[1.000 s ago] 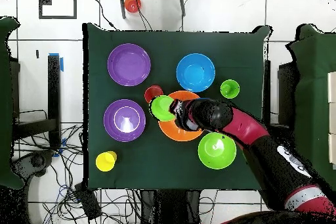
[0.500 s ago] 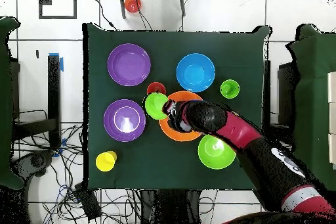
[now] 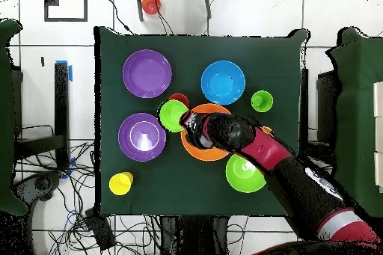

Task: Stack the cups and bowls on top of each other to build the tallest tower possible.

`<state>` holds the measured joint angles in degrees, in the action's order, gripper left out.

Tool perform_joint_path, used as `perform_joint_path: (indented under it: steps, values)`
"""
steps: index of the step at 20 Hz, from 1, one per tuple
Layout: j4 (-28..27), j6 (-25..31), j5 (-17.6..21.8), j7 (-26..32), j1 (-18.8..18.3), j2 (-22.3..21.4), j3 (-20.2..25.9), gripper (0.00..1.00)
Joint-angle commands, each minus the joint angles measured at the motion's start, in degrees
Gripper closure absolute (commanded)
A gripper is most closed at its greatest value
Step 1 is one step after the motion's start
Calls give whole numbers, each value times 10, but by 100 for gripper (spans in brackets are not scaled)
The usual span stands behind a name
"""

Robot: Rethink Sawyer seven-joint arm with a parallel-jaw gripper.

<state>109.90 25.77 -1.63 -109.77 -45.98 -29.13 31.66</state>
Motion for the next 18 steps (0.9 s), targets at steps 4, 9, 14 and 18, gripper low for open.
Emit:
perform_joint_path:
  steps: [4,9,14,18]
  values:
    - [-25,22,-18,-49,29,-5,16,100]
    - [-58,77,-12,-34,45,-11,1,100]
    - [-49,78,-13,-32,37,-15,9,100]
    - [-52,100,-12,-24,35,-20,10,100]
